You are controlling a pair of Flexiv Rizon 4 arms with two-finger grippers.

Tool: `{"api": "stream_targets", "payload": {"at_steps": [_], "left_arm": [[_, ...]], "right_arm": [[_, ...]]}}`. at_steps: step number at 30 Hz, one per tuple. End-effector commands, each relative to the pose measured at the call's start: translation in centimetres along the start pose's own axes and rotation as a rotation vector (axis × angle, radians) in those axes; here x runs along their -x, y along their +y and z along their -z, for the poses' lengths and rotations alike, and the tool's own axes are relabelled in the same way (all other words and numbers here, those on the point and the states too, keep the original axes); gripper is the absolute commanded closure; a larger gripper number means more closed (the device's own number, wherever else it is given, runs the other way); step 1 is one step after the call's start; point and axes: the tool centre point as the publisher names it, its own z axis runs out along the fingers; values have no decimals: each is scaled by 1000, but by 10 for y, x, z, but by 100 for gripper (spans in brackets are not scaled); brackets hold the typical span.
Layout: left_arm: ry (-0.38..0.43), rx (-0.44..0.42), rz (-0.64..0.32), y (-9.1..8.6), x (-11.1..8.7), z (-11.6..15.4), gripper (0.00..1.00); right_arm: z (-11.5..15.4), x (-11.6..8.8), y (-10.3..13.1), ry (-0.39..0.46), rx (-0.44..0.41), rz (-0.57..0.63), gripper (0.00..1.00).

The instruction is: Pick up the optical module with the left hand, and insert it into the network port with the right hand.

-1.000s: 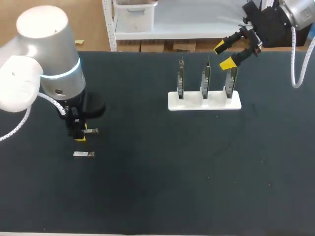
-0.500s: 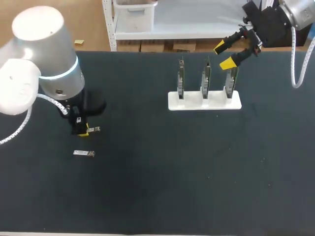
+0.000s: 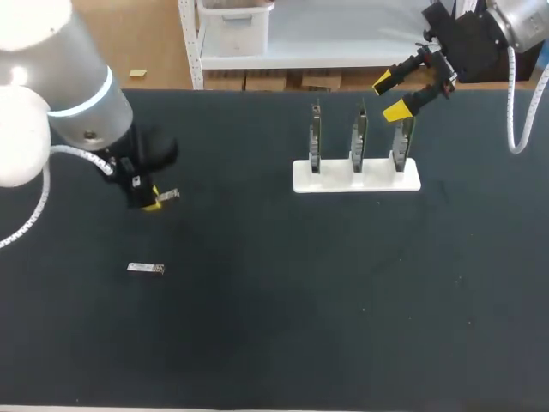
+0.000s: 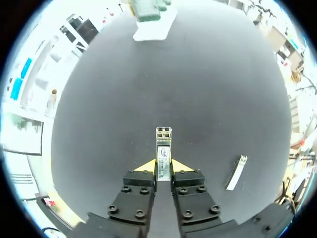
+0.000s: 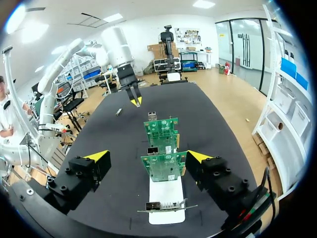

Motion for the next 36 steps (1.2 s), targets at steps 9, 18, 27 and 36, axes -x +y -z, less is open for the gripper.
{"api": "stream_targets", "payload": {"at_steps": [9,18,27,36], "left_arm": [[-435,-6,155,44,55,53,100],[-738,-11,135,79,136,96,100],[-857,-30,-2,87,218,115,100],[-943,-90,-97,81,284,119,100]], "right_arm": [[0,0,2,0,-5,1,0],[0,0,2,0,-5,1,0],[0,0,2,0,-5,1,0],[0,0,2,0,-5,1,0]]}}
